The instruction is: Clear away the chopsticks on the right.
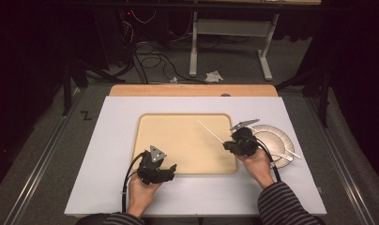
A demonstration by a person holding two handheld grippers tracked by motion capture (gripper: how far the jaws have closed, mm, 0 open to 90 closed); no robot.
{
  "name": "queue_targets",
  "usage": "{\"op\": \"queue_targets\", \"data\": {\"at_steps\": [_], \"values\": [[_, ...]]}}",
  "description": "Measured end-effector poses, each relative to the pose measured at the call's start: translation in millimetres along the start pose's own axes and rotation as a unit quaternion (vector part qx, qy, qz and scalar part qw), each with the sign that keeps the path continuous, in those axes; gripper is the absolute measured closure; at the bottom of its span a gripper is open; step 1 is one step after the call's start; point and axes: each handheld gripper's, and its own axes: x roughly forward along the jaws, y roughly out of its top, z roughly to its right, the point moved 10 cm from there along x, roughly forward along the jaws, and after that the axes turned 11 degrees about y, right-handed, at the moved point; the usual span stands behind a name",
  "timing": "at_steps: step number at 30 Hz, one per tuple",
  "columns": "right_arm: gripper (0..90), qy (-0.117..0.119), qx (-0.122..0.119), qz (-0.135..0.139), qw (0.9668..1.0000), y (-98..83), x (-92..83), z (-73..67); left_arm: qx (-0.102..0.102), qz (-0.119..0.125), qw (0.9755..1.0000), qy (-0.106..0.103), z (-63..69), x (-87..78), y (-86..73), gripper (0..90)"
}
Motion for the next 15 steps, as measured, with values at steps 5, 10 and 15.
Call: {"op": "queue_targets", "data": {"at_steps": [5,10,15], "values": [[85.4,-0.004,0.001,-0.005,1.0000,-0.7,2.1,-1.7,0.000,0.005,1.0000,0.001,-6.0,1.5,5.0,29.5],[85.2,-0.014,0.001,-0.007,0.9999,3.4,5.9,-6.4,0.003,0.006,1.0000,-0.003,-7.9,7.0,9.9,29.5],[85.0,-0.025,0.010,-0.024,0.9993,3.7,16.6,-7.9,0.006,0.009,0.9999,-0.012,-5.6,9.5,15.1,29.7]]}}
